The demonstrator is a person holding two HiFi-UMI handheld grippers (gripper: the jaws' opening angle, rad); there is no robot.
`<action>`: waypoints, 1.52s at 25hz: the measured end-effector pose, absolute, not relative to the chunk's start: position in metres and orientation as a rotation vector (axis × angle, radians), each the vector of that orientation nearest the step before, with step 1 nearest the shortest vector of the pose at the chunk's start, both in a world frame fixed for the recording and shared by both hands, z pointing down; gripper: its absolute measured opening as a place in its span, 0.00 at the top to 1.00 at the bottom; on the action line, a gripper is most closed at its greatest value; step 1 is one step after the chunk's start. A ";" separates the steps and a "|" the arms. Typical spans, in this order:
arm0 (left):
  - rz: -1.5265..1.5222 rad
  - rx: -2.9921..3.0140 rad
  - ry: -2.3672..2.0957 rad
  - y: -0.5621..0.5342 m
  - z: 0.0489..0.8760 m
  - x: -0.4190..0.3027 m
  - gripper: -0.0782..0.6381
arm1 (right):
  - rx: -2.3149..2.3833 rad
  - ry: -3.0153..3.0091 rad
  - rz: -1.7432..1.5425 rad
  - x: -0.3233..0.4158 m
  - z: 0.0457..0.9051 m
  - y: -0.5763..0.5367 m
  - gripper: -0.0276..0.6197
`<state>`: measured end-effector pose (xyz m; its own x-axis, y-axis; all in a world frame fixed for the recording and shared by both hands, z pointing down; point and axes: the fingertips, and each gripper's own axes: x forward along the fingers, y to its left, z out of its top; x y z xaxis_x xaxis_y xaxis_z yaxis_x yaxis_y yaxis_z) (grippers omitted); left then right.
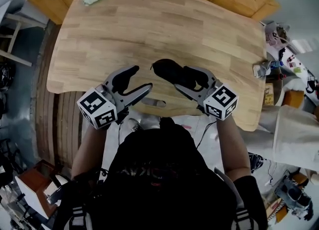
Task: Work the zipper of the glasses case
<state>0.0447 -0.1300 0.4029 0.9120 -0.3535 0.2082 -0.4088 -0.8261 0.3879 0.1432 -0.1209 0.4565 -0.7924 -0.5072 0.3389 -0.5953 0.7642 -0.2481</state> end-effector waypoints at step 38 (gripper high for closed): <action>0.376 2.358 -0.721 -0.109 0.472 0.030 0.87 | 0.768 -2.149 -0.094 0.164 0.619 -0.206 0.50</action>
